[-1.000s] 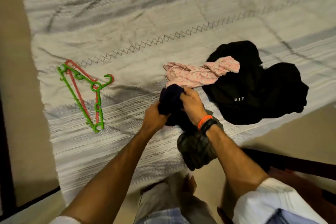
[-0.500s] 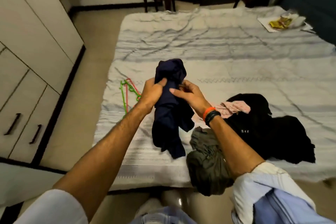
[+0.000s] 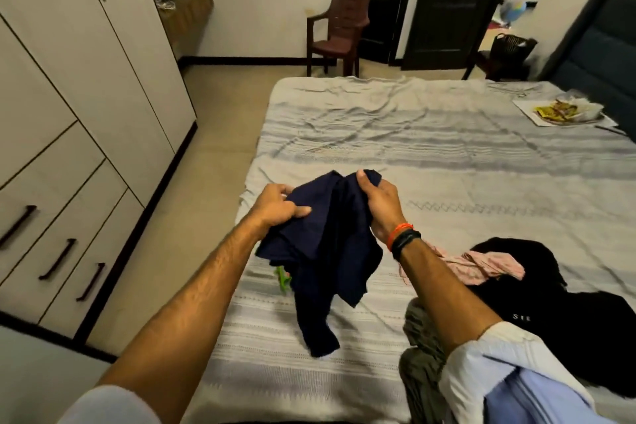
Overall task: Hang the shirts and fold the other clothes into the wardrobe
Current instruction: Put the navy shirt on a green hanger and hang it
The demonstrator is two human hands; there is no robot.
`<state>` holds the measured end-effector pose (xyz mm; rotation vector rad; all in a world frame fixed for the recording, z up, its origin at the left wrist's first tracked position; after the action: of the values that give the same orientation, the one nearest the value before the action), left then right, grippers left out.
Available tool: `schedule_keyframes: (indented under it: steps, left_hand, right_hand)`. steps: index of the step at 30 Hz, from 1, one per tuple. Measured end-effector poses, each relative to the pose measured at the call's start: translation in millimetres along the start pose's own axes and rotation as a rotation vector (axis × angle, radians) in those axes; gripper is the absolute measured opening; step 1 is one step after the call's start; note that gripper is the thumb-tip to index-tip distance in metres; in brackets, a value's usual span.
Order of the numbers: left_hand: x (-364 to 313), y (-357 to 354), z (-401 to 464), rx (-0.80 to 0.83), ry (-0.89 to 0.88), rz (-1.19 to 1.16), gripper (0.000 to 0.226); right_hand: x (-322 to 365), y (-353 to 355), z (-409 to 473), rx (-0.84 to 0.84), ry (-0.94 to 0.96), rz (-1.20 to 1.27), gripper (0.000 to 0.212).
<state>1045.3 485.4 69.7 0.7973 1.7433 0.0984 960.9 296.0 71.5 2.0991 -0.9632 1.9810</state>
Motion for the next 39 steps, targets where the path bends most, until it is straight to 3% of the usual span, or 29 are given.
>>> schedule_keyframes:
  steps: [2, 4, 6, 9, 11, 15, 18, 22, 25, 29, 30, 32, 35, 37, 39]
  left_hand:
    - [18.3, 21.3, 17.2, -0.192, 0.049, 0.143, 0.028]
    - [22.2, 27.9, 25.7, -0.237, 0.030, 0.279, 0.045]
    - [16.4, 21.9, 33.0, -0.116, -0.023, 0.269, 0.060]
    - [0.4, 0.7, 36.8, 0.249, -0.116, 0.127, 0.074]
    - [-8.9, -9.5, 42.7, 0.329, -0.190, 0.174, 0.082]
    - [-11.2, -6.1, 64.7, 0.124, -0.176, 0.240, 0.051]
    - [-15.9, 8.0, 73.6, -0.019, -0.140, 0.155, 0.026]
    - [-38.6, 24.5, 74.6, -0.159, -0.213, 0.040, 0.042]
    - [-55.0, 23.1, 74.8, -0.120, -0.238, 0.037, 0.066]
    - [-81.4, 18.1, 61.4, 0.054, -0.269, 0.142, 0.045]
    - [-86.8, 18.7, 56.7, 0.100, -0.270, 0.207, 0.040]
    - [-88.6, 21.1, 51.7, 0.174, -0.247, 0.306, 0.031]
    - [-77.0, 30.3, 50.5, 0.175, -0.213, 0.230, 0.041]
    - [-58.4, 37.1, 48.9, 0.171, -0.169, 0.249, 0.046]
    - [-32.3, 36.7, 46.8, 0.244, -0.099, 0.345, 0.049]
  right_hand:
    - [-3.7, -14.2, 12.0, -0.022, -0.043, 0.038, 0.027]
    - [-7.6, -26.5, 20.0, -0.038, -0.067, 0.088, 0.029]
    - [-9.7, -39.1, 26.4, -0.043, -0.087, 0.127, 0.022]
    - [-9.5, -59.3, 37.1, 0.016, -0.100, 0.149, 0.022]
    - [-5.4, -70.5, 41.5, 0.074, -0.101, 0.204, 0.014]
    - [5.8, -72.6, 58.0, 0.174, -0.079, 0.239, 0.018]
    - [10.9, -55.0, 71.7, 0.157, -0.048, 0.168, 0.026]
    - [10.3, -43.1, 72.9, 0.220, -0.090, -0.138, 0.022]
    - [6.9, -42.4, 73.3, 0.251, -0.010, -0.441, 0.039]
    - [9.5, -55.9, 74.9, 0.426, 0.389, -0.699, 0.096]
    - [8.4, -59.9, 76.4, 0.473, 0.402, -0.696, 0.092]
    - [7.0, -64.7, 81.2, 0.487, 0.408, -0.682, 0.061]
    - [5.6, -66.1, 85.4, 0.405, 0.418, -0.641, 0.033]
    - [3.8, -62.1, 87.5, 0.324, 0.363, -0.524, 0.027]
    - [2.5, -58.1, 90.9, 0.261, 0.258, -0.374, 0.033]
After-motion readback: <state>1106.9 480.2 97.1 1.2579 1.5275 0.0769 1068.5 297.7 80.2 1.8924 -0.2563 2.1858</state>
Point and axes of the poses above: each hand's wrist, its own z-axis towards the middle knuckle, its own y-axis out of the back of the hand, x = y × z, the point moved 4 cm from there along z, towards the middle knuckle, and after that the axes turned 7 degrees about z, right-handed, at the moved point
